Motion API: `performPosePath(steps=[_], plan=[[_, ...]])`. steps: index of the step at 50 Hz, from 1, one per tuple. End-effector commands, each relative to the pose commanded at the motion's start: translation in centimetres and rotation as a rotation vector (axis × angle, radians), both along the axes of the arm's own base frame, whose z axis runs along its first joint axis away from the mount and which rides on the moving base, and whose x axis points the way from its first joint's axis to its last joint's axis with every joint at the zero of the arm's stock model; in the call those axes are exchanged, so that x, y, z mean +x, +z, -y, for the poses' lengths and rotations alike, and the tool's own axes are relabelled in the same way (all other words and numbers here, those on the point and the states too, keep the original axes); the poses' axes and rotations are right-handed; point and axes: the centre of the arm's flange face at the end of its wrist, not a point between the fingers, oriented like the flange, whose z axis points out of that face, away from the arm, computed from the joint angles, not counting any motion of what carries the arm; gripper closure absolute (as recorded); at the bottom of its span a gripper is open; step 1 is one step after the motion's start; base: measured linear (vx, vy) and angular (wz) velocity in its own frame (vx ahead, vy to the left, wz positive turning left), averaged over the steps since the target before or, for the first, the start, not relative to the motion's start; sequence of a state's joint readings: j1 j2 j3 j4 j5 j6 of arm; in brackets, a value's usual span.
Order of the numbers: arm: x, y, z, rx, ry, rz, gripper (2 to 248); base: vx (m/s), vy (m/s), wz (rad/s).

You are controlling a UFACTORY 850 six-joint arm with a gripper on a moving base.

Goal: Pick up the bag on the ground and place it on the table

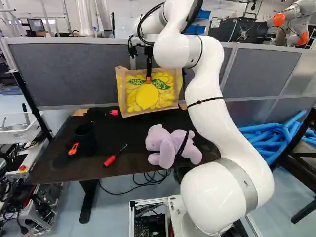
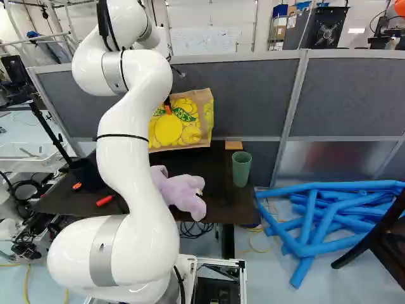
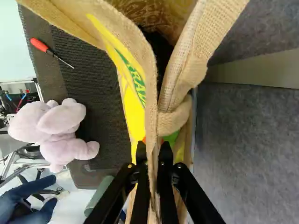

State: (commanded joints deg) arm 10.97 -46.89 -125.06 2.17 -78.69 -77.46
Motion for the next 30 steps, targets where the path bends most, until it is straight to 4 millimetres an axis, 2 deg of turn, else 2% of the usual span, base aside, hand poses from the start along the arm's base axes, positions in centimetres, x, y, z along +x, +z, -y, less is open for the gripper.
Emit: performPosePath(steps=[30], plan=[[-1.3,-5.1,-1.0,-0.024,0.017,-0.117,228,0.0,0.0,0.0]])
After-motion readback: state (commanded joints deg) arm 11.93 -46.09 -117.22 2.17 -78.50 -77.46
